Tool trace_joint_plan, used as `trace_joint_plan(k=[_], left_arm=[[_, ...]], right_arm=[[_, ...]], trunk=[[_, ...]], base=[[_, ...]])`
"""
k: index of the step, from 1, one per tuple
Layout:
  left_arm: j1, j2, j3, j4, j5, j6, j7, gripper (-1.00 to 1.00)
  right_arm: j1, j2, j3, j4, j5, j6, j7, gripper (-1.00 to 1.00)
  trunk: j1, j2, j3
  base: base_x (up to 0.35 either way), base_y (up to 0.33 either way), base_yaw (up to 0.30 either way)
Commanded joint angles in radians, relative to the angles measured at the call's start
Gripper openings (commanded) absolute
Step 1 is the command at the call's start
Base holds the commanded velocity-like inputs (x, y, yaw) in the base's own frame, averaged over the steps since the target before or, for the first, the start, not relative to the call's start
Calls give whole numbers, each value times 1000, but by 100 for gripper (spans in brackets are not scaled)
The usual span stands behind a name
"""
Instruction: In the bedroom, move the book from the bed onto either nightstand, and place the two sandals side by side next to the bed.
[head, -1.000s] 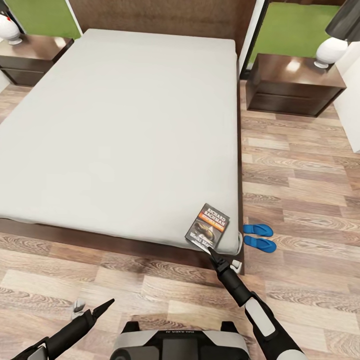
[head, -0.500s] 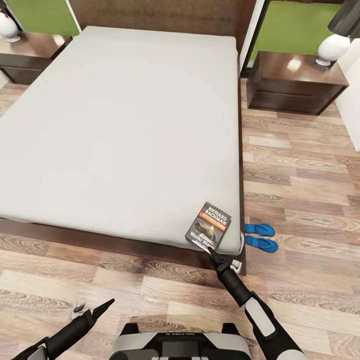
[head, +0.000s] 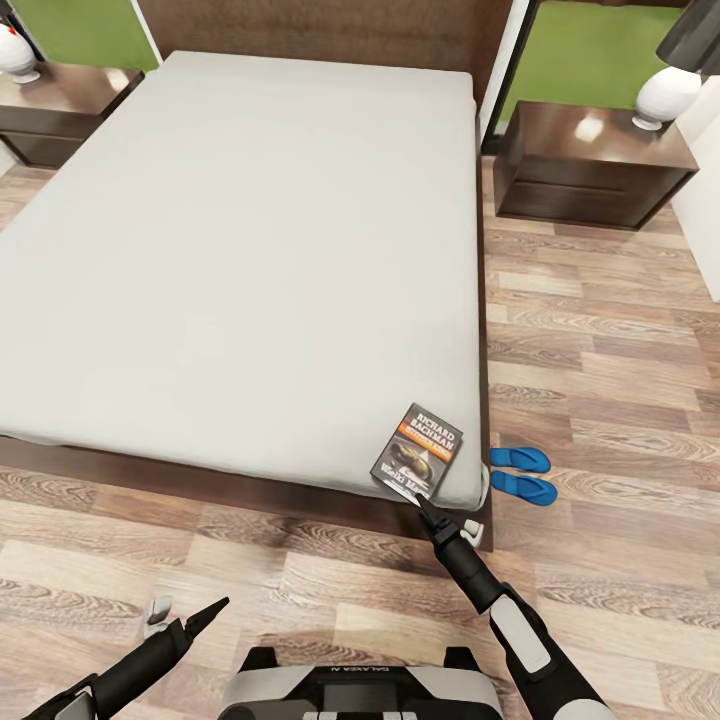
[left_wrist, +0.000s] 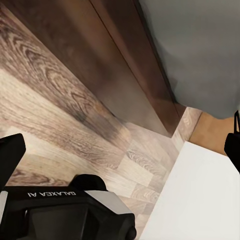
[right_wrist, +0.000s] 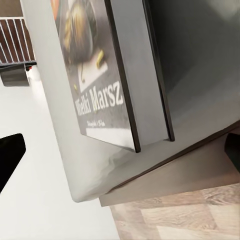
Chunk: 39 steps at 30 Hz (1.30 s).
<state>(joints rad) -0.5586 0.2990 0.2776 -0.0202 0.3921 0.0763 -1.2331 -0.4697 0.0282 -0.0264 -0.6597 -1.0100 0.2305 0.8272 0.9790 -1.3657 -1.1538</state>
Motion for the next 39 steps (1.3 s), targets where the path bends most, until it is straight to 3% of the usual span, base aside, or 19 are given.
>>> trace_joint_plan(k=[1, 29, 30, 39], left_arm=[[0, 0, 8, 0, -5, 8, -3, 100], [0, 0, 7, 0, -5, 8, -3, 100], [0, 0, 7, 0, -5, 8, -3, 100], [0, 0, 6, 0, -5, 8, -3, 100]], right_arm=[[0, 1, -2, 1, -7, 10, 3, 100], [-1, 0, -3, 0, -8, 10, 3, 100], [-1, 0, -3, 0, -8, 10, 3, -100], [-1, 1, -2, 0, -8, 10, 3, -100]], trunk=[[0, 0, 0], [0, 0, 0], [0, 0, 0], [0, 0, 0]], base=[[0, 0, 0], [26, 0, 0], [0, 0, 0], [0, 0, 0]])
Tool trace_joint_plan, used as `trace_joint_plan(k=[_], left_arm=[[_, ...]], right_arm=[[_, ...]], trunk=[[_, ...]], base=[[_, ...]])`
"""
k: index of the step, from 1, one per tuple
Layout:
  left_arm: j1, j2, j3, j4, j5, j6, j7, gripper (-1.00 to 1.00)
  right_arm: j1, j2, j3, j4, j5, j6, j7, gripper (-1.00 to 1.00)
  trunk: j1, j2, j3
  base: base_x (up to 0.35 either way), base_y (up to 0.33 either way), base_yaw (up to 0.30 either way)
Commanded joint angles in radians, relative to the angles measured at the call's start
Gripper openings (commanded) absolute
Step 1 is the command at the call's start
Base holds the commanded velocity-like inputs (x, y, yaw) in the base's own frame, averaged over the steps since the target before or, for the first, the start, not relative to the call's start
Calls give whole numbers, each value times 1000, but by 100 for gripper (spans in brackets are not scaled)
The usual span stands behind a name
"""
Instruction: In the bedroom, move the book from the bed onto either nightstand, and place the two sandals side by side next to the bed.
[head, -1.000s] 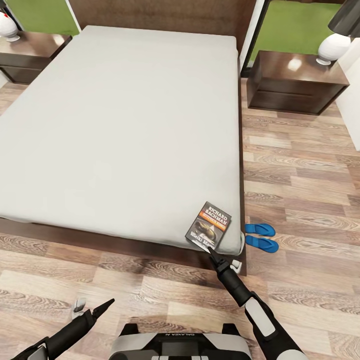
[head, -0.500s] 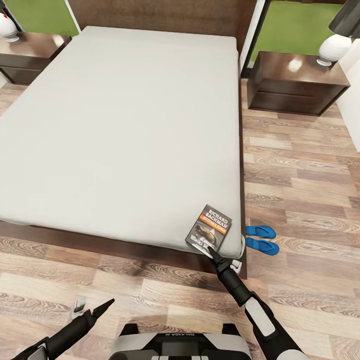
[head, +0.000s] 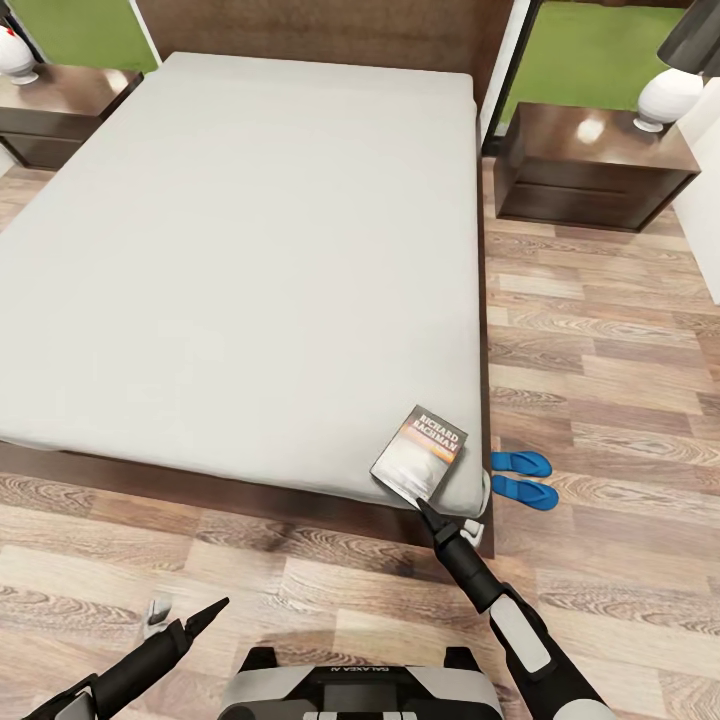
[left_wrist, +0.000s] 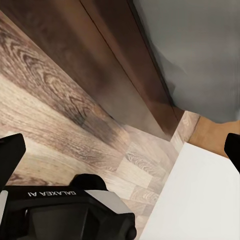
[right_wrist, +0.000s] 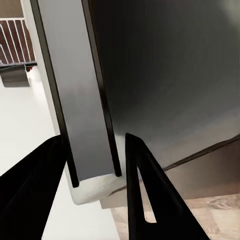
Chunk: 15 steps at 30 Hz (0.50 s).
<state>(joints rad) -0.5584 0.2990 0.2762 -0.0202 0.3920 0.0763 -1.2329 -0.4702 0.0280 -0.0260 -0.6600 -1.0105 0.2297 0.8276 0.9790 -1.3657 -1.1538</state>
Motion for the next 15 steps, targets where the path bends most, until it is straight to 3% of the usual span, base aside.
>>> trace_joint_plan(k=[1, 15], left_arm=[[0, 0, 8, 0, -5, 8, -4, 100], [0, 0, 9, 0, -5, 8, -7, 100]], right_arm=[[0, 1, -3, 0, -8, 11, 2, -100], [0, 1, -3, 0, -8, 11, 2, -100]], trunk=[[0, 0, 0], [0, 0, 0]], base=[[0, 0, 0], [0, 0, 0]])
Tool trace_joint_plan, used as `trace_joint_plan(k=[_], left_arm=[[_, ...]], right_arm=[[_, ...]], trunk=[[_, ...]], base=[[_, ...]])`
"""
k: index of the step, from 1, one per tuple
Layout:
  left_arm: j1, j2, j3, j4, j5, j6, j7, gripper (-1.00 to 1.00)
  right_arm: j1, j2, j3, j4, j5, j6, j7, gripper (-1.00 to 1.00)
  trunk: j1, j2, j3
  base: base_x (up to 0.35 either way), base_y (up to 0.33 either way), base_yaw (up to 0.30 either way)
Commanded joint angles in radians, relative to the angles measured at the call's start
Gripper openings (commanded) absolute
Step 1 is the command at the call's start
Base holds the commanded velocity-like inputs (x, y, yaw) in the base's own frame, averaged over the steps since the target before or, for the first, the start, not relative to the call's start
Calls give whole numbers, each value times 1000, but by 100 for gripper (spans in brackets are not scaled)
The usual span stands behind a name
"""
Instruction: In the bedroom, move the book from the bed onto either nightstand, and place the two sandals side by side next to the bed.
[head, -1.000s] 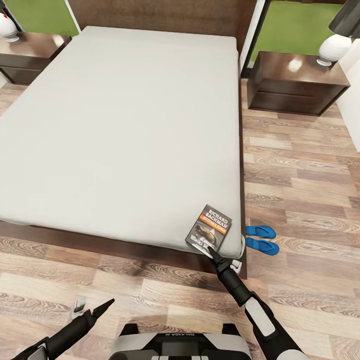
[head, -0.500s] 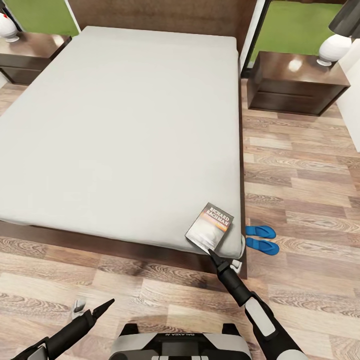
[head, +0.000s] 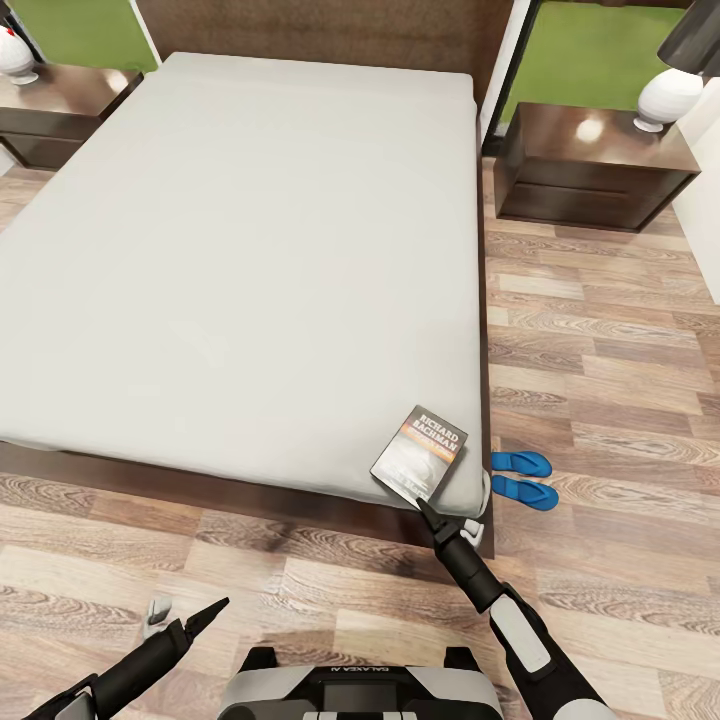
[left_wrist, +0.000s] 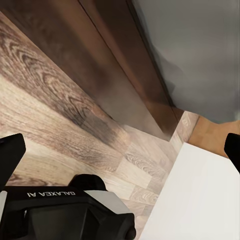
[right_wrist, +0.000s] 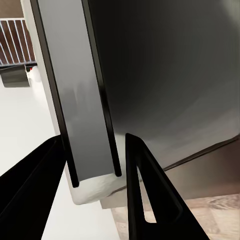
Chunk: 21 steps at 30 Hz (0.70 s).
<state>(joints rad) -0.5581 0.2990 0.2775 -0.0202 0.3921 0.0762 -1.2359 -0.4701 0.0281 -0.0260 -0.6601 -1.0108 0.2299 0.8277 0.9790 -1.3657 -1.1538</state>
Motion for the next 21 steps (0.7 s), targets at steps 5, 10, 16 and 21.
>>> trace_joint_plan(k=[5, 10, 16, 21], left_arm=[[0, 0, 8, 0, -5, 8, -2, 100], [0, 0, 8, 0, -5, 8, -2, 100], [0, 0, 7, 0, -5, 8, -2, 100], [0, 0, 7, 0, -5, 8, -2, 100]], right_arm=[[0, 1, -3, 0, -8, 11, 2, -100], [-1, 1, -3, 0, -7, 11, 2, -100], [-1, 0, -2, 0, -8, 11, 3, -100], [0, 1, -3, 0, -8, 11, 3, -100]], trunk=[[-15, 28, 12], [-34, 63, 28], [-57, 105, 47], [-77, 140, 62]], base=[[0, 0, 0], [0, 0, 0], [0, 0, 0], [0, 0, 0]])
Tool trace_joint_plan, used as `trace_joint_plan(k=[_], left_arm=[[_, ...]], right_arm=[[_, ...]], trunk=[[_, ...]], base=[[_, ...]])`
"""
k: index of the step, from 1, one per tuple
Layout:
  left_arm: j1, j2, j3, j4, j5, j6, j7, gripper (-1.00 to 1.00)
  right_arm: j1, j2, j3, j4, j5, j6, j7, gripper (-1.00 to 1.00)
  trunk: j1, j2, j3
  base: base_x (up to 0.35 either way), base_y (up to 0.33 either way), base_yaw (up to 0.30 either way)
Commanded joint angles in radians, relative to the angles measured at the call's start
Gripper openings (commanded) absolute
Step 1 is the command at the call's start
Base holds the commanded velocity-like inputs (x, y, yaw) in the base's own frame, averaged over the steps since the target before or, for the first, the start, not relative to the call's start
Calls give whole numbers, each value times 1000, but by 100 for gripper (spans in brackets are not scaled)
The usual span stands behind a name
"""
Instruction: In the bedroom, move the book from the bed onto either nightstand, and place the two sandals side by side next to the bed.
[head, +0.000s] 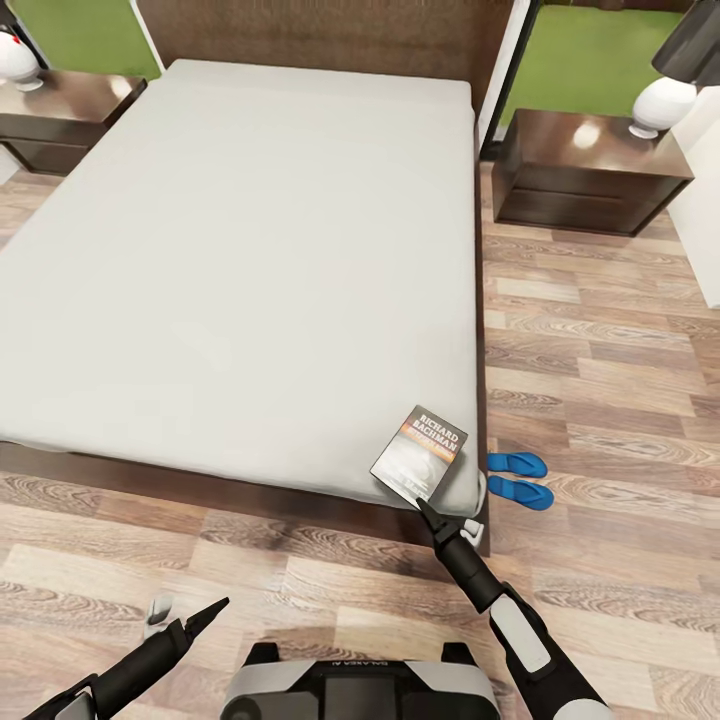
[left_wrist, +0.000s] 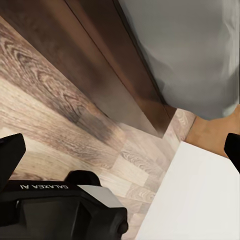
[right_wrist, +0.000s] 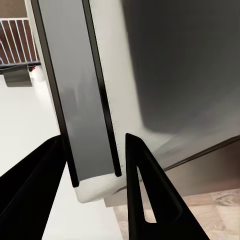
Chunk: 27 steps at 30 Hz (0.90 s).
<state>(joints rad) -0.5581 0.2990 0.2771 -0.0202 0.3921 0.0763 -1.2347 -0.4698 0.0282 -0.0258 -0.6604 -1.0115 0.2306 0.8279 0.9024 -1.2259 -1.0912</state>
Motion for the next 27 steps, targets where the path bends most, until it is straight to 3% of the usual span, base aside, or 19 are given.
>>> trace_joint_plan(k=[1, 27], left_arm=[[0, 0, 8, 0, -6, 8, -4, 100], [-1, 0, 3, -5, -15, 6, -12, 100]], right_arm=[[0, 1, -3, 0, -7, 10, 3, -100], [-1, 1, 0, 1, -6, 9, 2, -100]], trunk=[[-4, 7, 3], [-104, 189, 84]], base=[[0, 0, 0], [0, 0, 0]])
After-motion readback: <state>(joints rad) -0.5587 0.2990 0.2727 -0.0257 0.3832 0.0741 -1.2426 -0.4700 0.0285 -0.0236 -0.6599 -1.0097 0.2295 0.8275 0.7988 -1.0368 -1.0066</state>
